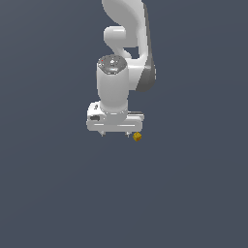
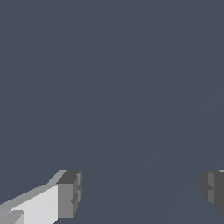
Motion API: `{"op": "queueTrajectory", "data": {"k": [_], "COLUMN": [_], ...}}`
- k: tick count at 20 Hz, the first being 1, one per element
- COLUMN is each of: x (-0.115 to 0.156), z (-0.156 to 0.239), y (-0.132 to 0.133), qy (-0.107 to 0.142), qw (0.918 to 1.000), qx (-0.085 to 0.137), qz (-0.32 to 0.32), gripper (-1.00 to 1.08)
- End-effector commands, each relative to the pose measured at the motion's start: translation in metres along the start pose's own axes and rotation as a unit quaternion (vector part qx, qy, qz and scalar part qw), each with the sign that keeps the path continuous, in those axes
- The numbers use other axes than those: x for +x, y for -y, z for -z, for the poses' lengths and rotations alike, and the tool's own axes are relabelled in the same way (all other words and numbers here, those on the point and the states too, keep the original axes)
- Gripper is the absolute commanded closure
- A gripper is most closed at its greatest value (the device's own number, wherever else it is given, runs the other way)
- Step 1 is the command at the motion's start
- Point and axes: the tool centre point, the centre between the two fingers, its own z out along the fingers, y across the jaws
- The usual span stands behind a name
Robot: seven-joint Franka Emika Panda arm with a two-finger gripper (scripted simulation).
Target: Pick up the object and move it to a goal position.
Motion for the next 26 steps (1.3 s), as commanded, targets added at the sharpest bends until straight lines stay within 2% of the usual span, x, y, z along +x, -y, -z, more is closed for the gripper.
{"op": "queueTrajectory", "data": {"k": [1, 10, 18, 22, 26], "x": [-0.002, -0.029, -0.074, -0.088, -0.095], "z": [-0.003, -0.04, -0.083, -0.094, -0.098], "y": [0.003, 0.042, 0.091, 0.104, 0.109], "qy": [0.001, 0.007, 0.014, 0.016, 0.017], "qw": [1.0, 0.9962, 0.9806, 0.974, 0.9708], "qx": [0.0, 0.004, 0.013, 0.016, 0.018], "qz": [0.007, 0.087, 0.195, 0.225, 0.238], "gripper": [-0.92, -0.92, -0.92, -0.92, -0.92]}}
